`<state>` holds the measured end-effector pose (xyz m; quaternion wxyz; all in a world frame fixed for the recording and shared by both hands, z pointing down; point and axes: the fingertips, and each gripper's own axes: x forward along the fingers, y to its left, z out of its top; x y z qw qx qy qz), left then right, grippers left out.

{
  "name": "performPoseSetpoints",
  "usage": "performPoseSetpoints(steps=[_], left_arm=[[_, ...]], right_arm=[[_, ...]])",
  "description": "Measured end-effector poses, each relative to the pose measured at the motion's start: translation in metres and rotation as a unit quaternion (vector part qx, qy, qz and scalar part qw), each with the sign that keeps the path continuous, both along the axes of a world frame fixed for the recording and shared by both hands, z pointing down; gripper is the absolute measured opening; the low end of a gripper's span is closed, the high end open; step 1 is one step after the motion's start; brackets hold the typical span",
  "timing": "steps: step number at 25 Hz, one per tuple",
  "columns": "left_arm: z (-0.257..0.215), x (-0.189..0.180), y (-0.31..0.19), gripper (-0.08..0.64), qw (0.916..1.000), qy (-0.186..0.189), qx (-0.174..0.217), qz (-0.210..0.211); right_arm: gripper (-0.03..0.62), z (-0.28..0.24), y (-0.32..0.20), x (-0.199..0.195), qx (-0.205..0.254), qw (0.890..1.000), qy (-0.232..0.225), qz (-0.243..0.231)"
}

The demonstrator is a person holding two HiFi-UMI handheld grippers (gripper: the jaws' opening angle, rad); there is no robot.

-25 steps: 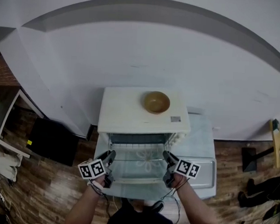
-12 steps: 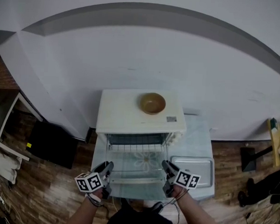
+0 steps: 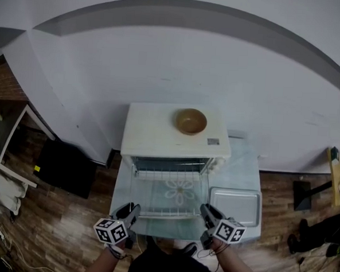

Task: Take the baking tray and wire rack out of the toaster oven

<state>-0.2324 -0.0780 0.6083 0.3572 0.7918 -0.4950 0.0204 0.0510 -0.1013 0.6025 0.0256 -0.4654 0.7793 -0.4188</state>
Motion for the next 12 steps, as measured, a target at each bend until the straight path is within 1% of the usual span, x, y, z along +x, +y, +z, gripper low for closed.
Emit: performPoseSetpoints(steps=[6,9,12], left_arm=[[0.0,0.011,0.021,0.135,0.9999,-0.009,-0.008,0.012],[0.002,0.025,0.026,0.137,0.9995,-0.018,-0.011,0.022],[0.006,0.046,0.025,0.137,0.9991,-0.02,-0.015,0.034]], right_arm=[[0.109,0.012,0.028,0.017,-0.009,1.0,0.019,0.012],[0.11,0.011,0.036,0.03,-0.002,1.0,0.023,0.017],[0.11,0.015,0.042,0.051,-0.003,0.999,0.023,0.033]])
